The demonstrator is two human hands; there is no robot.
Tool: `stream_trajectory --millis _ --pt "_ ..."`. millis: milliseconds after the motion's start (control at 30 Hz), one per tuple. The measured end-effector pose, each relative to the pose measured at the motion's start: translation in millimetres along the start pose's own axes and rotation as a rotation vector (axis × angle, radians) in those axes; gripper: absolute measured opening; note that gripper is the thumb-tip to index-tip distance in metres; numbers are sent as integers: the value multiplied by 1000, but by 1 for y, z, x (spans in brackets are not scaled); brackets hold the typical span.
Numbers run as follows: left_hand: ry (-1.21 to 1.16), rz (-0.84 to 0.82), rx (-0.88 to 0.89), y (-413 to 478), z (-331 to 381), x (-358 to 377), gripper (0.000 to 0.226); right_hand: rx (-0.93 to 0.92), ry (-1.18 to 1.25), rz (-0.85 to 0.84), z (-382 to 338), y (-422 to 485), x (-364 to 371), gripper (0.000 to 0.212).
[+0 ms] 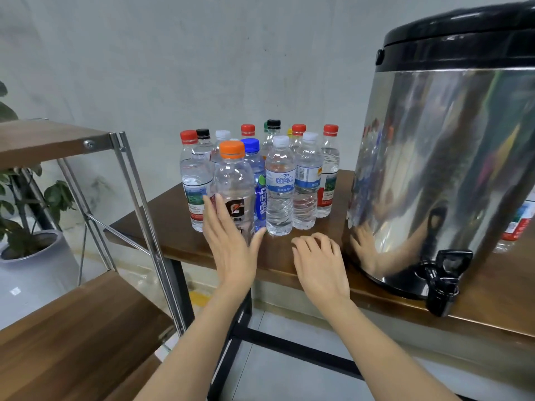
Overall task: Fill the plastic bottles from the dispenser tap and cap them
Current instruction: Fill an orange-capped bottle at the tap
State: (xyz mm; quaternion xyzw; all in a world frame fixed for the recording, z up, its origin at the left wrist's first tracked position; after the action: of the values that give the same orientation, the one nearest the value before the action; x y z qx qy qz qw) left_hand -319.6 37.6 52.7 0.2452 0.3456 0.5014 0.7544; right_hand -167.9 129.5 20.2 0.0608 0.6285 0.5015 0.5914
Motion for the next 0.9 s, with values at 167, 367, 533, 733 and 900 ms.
stream_trajectory --millis 167,367,533,733,900 --pt "80 -85 -174 -22 -40 9 105 3 0 -14 0 0 0 22" --pt "177 -107 -192 -8 -46 14 101 4 -8 -14 0 0 -3 23" --pt "249 -143 -288 7 -58 22 102 4 -2 11 0 -1 -2 22" --pt "224 -137 -344 11 -67 24 101 9 -1 33 0 -1 -2 23" --pt "198 -145 -363 10 -65 22 102 -17 1 51 -2 -2 -7 19"
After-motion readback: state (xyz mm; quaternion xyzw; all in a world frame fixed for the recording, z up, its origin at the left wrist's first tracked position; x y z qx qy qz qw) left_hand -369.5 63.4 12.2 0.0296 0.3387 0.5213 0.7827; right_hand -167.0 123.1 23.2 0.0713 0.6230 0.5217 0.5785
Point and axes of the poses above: each hand's wrist, its own y-axis towards the middle knuckle, its own x-axis out of the palm, z = x × y, the point moved 8 cm from there along y, towards the middle knuckle, and after that the axes turned 13 degrees about -y, right-handed, at the moved point
